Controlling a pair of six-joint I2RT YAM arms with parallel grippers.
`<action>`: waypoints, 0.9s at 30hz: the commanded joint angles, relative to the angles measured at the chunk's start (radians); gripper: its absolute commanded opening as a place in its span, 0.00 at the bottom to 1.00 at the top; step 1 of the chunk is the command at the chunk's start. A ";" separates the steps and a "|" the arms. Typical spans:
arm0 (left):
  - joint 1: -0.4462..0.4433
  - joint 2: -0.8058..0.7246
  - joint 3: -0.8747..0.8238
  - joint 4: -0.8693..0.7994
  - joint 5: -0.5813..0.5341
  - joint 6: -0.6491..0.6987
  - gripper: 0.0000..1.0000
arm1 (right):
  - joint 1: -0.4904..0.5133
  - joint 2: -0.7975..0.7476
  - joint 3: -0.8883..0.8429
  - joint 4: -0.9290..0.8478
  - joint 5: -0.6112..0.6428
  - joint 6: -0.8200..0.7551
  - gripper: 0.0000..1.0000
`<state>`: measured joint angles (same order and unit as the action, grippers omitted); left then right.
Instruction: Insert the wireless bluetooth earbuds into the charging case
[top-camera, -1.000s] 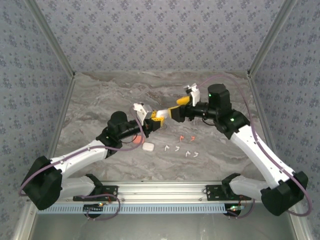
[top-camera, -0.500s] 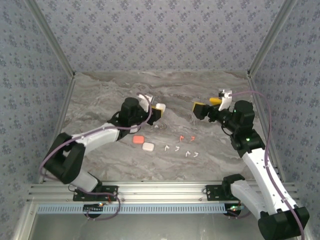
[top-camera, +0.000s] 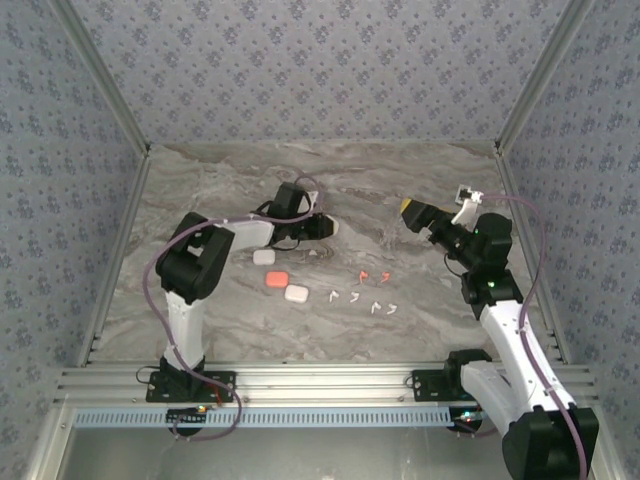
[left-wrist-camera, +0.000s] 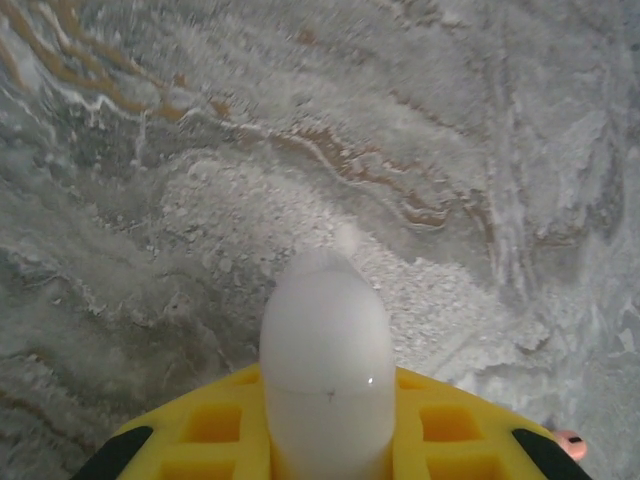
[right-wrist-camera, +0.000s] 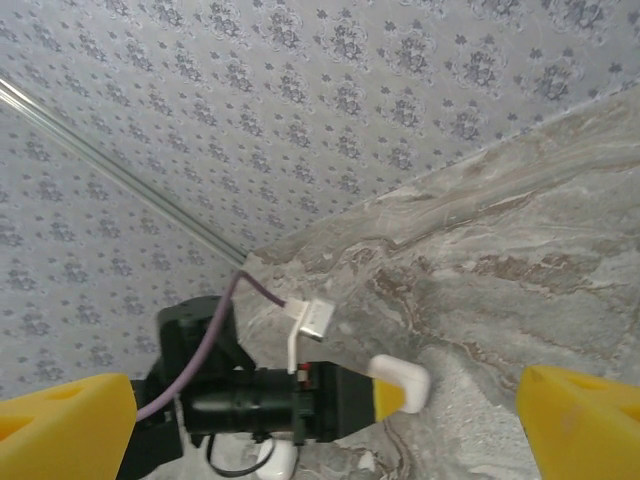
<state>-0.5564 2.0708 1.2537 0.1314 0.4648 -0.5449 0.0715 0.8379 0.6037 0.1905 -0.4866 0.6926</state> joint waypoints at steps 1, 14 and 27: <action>0.005 0.040 0.061 -0.018 0.033 -0.035 0.14 | -0.005 0.002 -0.010 0.074 -0.038 0.083 1.00; 0.032 0.058 0.057 -0.023 -0.018 -0.037 0.59 | 0.012 0.002 0.028 0.005 -0.034 0.017 1.00; 0.049 -0.276 -0.097 0.003 -0.136 0.016 0.75 | 0.182 0.022 0.097 -0.179 0.009 -0.377 1.00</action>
<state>-0.5083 1.9232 1.1847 0.1081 0.3794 -0.5583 0.2150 0.8486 0.6559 0.0853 -0.4858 0.4847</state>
